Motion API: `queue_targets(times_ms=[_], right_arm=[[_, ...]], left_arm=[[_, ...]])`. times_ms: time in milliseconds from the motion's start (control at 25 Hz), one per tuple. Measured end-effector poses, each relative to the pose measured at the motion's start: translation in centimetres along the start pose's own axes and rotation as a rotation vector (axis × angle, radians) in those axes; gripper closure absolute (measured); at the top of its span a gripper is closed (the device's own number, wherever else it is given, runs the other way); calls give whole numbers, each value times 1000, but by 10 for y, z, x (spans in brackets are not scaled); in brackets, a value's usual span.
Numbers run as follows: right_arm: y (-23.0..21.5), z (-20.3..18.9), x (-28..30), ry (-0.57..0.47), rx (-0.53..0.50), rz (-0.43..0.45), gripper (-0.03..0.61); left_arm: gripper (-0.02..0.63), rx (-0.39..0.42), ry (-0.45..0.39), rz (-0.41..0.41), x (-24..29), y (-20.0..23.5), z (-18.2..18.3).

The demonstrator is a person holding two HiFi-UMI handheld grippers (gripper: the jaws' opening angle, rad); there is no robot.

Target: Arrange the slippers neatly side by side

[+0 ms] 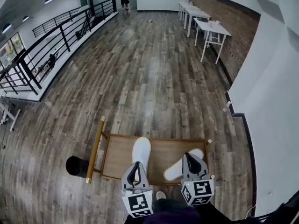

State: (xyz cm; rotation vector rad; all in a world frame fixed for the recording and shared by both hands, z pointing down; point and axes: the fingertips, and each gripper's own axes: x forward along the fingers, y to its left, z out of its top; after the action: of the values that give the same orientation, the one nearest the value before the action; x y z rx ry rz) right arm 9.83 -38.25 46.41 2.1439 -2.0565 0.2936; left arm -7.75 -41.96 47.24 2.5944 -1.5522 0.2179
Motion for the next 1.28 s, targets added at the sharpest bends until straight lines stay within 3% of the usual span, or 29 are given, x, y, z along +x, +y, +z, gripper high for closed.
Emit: queue_targets(times_ms=[360, 880, 1040, 1280], right_arm=[[-41, -2, -4, 11, 51, -169, 580], [-48, -3, 3, 12, 92, -294, 580], [-71, -17, 4, 31, 187, -344, 580], [-103, -72, 10, 145, 438, -370, 580]], left_arm=[[612, 37, 26, -139, 38, -21, 9], [612, 47, 34, -250, 76, -16, 12], [612, 55, 38, -263, 82, -15, 11], [612, 46, 43, -236, 87, 0, 12]])
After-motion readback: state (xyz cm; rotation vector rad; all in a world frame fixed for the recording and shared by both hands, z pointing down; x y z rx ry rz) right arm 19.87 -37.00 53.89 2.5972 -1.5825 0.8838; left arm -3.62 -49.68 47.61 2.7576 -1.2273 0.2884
